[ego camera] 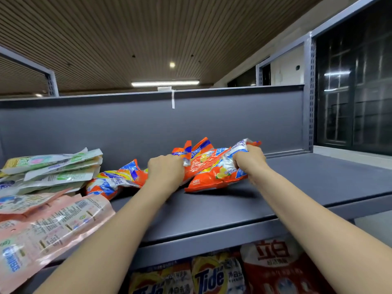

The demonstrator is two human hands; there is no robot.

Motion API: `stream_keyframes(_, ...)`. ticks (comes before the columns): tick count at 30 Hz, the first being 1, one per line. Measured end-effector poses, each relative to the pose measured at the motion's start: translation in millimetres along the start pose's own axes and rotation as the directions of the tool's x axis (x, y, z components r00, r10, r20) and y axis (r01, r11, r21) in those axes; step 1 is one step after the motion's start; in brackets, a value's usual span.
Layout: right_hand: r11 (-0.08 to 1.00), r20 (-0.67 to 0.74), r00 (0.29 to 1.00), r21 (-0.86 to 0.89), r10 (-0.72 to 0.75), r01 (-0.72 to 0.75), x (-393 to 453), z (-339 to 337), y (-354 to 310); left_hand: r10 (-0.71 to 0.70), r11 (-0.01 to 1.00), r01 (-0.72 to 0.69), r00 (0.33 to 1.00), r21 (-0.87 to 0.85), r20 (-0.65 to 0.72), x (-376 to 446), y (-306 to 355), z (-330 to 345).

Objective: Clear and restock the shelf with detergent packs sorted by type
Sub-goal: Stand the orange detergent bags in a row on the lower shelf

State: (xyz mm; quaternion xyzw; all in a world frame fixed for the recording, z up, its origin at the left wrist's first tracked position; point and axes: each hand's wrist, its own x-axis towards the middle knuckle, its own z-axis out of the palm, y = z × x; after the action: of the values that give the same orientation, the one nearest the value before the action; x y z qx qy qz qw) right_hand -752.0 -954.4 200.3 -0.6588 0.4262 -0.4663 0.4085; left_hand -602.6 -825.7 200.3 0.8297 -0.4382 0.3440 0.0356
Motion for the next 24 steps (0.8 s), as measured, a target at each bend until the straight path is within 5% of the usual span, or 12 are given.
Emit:
stream_keyframes(5,0.936,-0.059,0.958,-0.238,-0.279,0.258,-13,-25,2,0.071,0.994,-0.076,0.996,-0.082,-0.062,-12,43,-21)
stream_keyframes(9,0.864,0.105,0.899,-0.250,-0.425,0.438,-16,-34,15,0.074,0.913,-0.068,0.997,-0.403,0.000,-10,62,-24)
stream_keyframes(12,0.875,0.196,0.909,-0.256,-0.369,0.410,-13,-44,22,-0.040,0.833,0.068,0.997,-0.549,0.064,1,48,-16)
stream_keyframes(15,0.941,0.209,0.926,-0.058,-0.315,0.334,-12,-50,35,-0.293,0.800,0.334,0.942,-0.498,0.161,13,20,8)
stream_keyframes(18,0.952,0.212,0.933,0.161,-0.292,0.261,-16,-51,46,-0.302,0.592,0.570,0.812,-0.570,0.500,17,4,25)
stream_keyframes(22,0.865,0.236,0.945,0.494,-0.227,0.084,-19,-54,47,-0.296,0.271,0.678,0.734,-0.683,0.611,18,-5,26)
stream_keyframes(24,0.865,0.249,0.952,0.500,-0.179,0.032,-18,-53,46,-0.257,0.128,0.712,0.696,-0.690,0.671,17,-7,24)
